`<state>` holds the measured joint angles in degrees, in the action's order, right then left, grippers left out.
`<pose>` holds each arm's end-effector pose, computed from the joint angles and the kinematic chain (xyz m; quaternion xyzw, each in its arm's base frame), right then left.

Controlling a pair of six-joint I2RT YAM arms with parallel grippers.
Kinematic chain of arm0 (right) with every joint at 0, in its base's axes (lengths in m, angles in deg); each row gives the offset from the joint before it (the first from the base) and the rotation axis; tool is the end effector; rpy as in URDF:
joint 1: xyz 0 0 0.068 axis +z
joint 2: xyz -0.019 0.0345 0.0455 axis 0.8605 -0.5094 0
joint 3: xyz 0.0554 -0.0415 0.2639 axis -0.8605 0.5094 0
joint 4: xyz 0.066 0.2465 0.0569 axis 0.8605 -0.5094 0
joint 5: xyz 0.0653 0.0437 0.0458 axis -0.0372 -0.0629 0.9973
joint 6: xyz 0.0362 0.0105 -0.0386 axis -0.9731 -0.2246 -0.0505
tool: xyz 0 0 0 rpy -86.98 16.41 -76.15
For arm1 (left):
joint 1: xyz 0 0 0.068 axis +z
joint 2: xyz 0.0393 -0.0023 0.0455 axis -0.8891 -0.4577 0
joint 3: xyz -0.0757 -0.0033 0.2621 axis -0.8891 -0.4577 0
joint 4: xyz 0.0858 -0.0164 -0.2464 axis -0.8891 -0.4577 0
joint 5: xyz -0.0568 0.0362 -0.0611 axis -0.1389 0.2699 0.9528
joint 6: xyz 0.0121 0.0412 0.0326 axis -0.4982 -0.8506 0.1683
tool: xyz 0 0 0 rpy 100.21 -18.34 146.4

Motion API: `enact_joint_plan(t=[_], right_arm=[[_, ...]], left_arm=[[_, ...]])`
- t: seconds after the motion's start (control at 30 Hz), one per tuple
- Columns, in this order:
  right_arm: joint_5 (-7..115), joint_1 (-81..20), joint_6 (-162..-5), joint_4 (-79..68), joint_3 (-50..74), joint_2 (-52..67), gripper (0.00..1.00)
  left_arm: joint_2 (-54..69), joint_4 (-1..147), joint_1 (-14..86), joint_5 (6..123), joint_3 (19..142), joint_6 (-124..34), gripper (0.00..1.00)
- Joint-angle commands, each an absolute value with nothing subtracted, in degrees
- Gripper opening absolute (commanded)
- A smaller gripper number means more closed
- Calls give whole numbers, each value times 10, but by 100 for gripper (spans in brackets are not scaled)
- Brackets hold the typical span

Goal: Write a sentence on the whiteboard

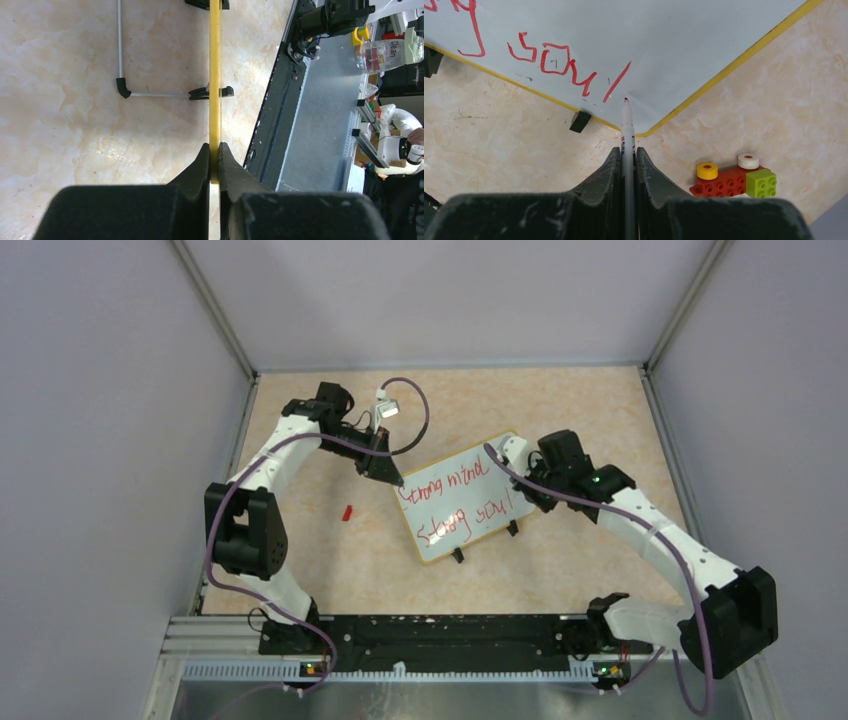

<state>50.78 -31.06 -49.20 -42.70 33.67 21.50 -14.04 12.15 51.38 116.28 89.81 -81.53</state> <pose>0.2082 0.1152 0.2753 -0.4513 0.8258 0.0395 0.3359 0.3171 -0.0953 0.2787 0.3323 0.7942 -0.4776 0.1753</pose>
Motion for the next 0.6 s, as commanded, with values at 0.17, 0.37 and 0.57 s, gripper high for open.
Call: enact_joint_plan(t=[0.17,0.37,0.57], right_arm=[[494,-317,-486,-383,351,203,0],[495,-318,-487,-384,334,195,0],[495,-318,-485,-383,332,182,0]], left_arm=[[-140,132,514,1159,905,-826,0],[-139,134,514,1157,903,-825,0],[-137,134,514,1158,904,-825,0]])
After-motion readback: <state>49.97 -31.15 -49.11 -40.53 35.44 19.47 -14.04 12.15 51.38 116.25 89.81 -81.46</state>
